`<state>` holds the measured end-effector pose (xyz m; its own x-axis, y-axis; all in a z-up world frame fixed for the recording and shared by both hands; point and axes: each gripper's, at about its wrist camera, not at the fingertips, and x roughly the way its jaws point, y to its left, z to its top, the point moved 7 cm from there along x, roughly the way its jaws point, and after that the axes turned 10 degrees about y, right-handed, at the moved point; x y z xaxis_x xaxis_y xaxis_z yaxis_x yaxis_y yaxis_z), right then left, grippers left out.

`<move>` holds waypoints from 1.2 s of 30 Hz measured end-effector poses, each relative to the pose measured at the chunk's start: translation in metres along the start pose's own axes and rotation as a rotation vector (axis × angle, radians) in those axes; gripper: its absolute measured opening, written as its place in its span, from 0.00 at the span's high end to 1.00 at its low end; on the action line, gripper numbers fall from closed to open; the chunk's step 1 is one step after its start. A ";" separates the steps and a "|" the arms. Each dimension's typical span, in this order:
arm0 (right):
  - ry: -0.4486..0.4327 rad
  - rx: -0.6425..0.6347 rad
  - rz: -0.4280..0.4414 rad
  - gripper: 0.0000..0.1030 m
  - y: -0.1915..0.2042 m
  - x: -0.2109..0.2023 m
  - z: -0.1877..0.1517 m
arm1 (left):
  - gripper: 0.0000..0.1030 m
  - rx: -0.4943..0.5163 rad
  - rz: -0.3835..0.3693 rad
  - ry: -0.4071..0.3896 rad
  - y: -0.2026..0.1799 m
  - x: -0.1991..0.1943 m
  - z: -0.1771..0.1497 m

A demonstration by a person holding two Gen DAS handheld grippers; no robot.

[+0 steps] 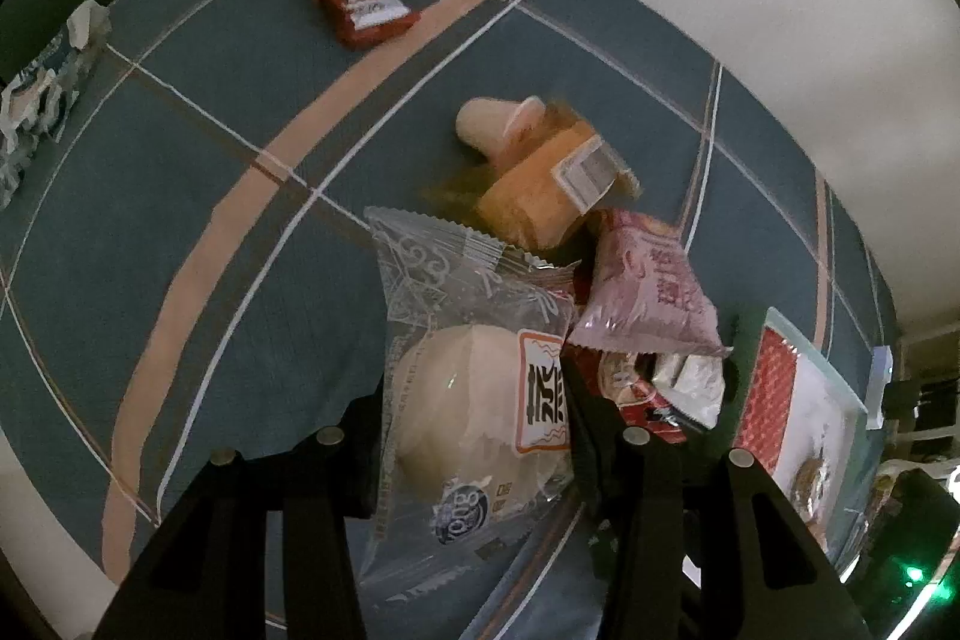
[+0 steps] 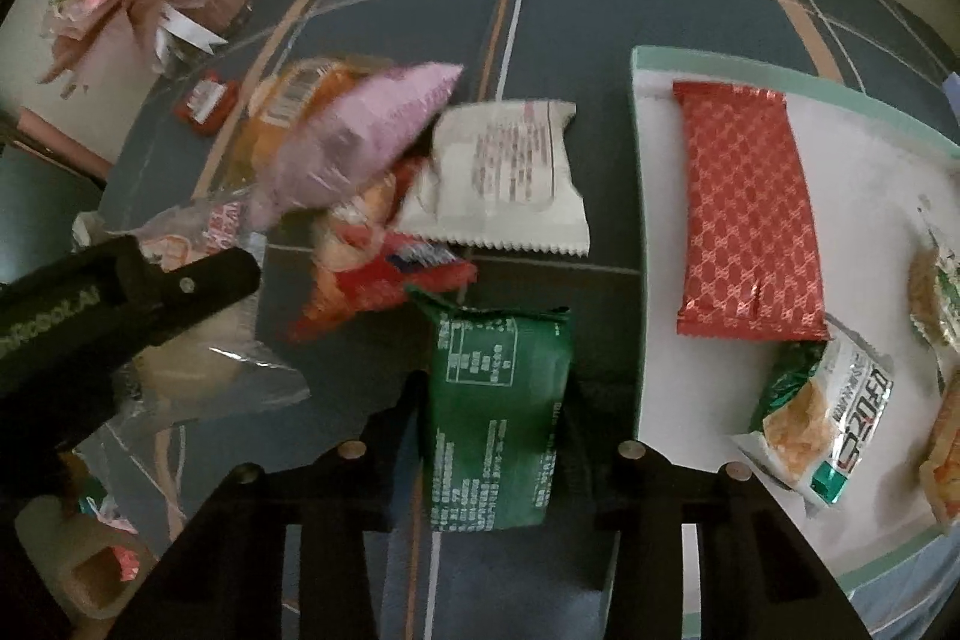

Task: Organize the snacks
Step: 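Carry both items over the white tray and open both grippers to drop them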

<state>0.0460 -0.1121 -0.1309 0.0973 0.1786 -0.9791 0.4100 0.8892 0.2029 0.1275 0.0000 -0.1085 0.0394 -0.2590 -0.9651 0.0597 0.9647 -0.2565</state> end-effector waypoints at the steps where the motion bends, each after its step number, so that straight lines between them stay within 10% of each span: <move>1: -0.007 -0.002 0.008 0.58 -0.001 -0.006 0.001 | 0.52 0.001 -0.002 -0.006 0.000 -0.002 0.000; 14: -0.116 0.071 0.030 0.58 -0.040 -0.062 0.002 | 0.52 0.060 -0.040 -0.077 -0.030 -0.035 -0.010; 36: -0.230 0.483 -0.103 0.58 -0.252 -0.112 -0.017 | 0.52 0.529 -0.094 -0.027 -0.228 0.012 -0.102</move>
<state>-0.0836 -0.3495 -0.0728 0.2080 -0.0439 -0.9772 0.7924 0.5933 0.1420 0.0121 -0.2185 -0.0673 0.0354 -0.3510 -0.9357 0.5582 0.7836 -0.2728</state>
